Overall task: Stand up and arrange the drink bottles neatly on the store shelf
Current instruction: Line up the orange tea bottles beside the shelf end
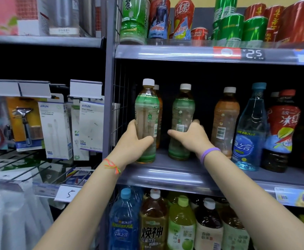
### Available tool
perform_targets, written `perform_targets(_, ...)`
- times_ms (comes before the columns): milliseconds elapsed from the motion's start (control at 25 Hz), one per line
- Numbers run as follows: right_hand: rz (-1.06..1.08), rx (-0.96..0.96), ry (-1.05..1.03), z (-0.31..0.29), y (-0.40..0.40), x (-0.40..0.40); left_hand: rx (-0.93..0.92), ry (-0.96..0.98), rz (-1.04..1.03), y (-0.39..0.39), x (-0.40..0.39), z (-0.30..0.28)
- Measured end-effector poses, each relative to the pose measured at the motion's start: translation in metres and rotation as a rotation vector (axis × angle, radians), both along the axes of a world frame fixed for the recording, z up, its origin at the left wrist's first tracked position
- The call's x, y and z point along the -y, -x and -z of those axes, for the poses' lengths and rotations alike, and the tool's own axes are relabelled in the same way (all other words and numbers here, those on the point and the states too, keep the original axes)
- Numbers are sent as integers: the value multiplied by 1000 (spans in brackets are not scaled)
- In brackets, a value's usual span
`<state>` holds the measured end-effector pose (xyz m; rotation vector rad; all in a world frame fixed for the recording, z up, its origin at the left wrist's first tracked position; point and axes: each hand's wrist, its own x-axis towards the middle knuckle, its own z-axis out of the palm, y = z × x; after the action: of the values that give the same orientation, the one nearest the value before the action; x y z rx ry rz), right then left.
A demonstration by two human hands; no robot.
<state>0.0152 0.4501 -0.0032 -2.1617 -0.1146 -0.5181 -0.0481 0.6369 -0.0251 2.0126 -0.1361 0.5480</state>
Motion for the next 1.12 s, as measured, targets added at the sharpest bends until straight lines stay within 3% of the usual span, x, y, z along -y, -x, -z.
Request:
perform_targets(160,64,55,223,-2,22,5,45,-320,-170,2,12,-3)
perform_targets(440,185,160,378,6,32,16,-48,-479,-268,-35,65,-5)
perform_targets(560,94,94,405,12,33,17,-30,-433,-194,-49,73,-3)
perform_targets(640,77,118,455,15,35,18,54,-313,-276,-52,66,-6)
perform_targets(760,271,378,497,12,42,29,107,-98,-480,-61,48,-22)
perform_targets(880,451,464,582,1,46,42,-56,68,-330,-83,42,-33)
perform_targets(1120,503,260,711,-17,41,60,-37,-94,-291,-84,45,-29)
